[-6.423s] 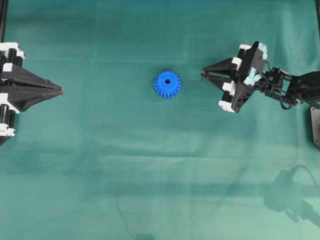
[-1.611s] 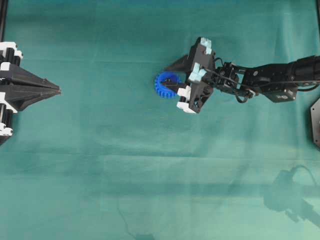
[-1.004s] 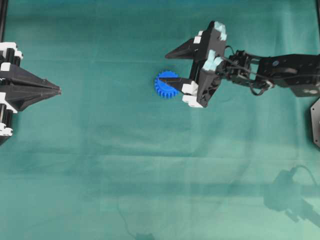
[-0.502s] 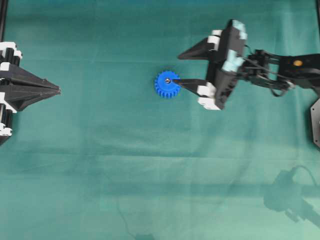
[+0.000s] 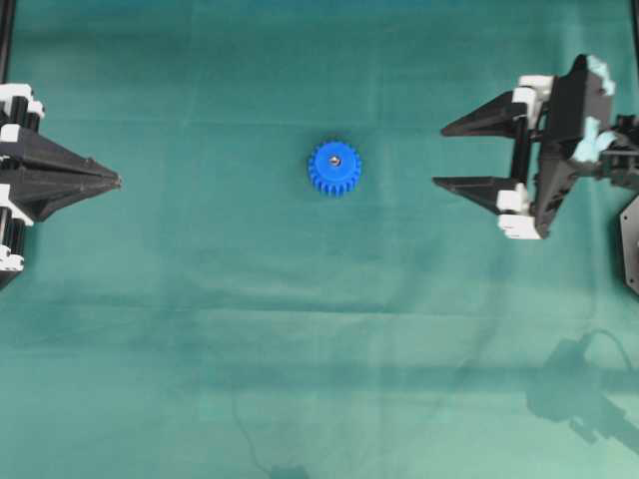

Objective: Insert the shaft placed at a random location into the center hole of the small gear at another random location.

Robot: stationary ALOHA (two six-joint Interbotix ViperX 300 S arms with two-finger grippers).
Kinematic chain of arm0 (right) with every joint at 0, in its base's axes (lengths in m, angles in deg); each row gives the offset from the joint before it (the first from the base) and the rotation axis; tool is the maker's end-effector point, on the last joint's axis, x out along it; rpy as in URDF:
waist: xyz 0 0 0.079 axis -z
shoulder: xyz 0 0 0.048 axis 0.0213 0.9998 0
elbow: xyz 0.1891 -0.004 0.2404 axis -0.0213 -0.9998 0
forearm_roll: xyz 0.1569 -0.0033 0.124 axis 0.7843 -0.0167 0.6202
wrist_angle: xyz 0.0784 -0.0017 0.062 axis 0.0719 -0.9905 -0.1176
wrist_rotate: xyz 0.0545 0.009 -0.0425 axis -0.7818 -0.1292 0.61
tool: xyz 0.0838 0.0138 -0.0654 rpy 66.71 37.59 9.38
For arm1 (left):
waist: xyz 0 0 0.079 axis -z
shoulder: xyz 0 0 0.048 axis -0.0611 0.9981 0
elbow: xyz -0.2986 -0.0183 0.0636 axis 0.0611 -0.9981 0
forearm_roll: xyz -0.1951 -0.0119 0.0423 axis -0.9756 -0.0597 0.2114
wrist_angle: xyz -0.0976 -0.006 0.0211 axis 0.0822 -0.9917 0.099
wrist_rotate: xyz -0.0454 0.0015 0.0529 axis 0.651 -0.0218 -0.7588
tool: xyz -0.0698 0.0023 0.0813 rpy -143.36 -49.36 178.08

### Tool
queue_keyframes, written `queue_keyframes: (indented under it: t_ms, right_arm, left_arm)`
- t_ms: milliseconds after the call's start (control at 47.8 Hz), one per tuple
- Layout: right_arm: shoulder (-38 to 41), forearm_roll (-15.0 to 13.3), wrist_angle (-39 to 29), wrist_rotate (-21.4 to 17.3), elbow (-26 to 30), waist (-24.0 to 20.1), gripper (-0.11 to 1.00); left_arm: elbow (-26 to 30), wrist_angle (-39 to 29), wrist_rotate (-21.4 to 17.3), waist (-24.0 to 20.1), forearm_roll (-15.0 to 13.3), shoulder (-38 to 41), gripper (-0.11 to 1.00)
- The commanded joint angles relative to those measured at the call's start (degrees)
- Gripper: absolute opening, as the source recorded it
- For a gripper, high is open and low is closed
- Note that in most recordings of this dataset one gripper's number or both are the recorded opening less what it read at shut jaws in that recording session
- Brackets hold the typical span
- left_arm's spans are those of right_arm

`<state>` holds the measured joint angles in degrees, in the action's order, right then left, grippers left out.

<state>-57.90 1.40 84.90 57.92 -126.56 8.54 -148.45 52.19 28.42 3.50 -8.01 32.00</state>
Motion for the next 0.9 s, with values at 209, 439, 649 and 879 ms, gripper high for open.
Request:
queue_keyframes:
  t_ms: [209, 439, 649, 879]
  right_arm:
    - [-6.24, 0.09, -3.25, -0.09, -2.55, -0.18, 0.74]
    - [-6.68, 0.09, -2.9, -0.09, -4.13, -0.18, 0.74]
    - [-6.68, 0.09, -2.9, -0.09, -4.22, -0.18, 0.74]
    - [-6.68, 0.0, -2.9, -0.09, -4.22, -0.18, 0.74]
  left_arm:
    - [0.53, 0.26, 0.09, 0.0, -0.09, -0.09, -0.01]
    - [0.53, 0.09, 0.09, 0.0, -0.09, -0.09, -0.01]
    - [0.53, 0.09, 0.09, 0.0, -0.09, -0.09, -0.01]
    - [0.53, 0.09, 0.09, 0.0, -0.09, -0.18, -0.01]
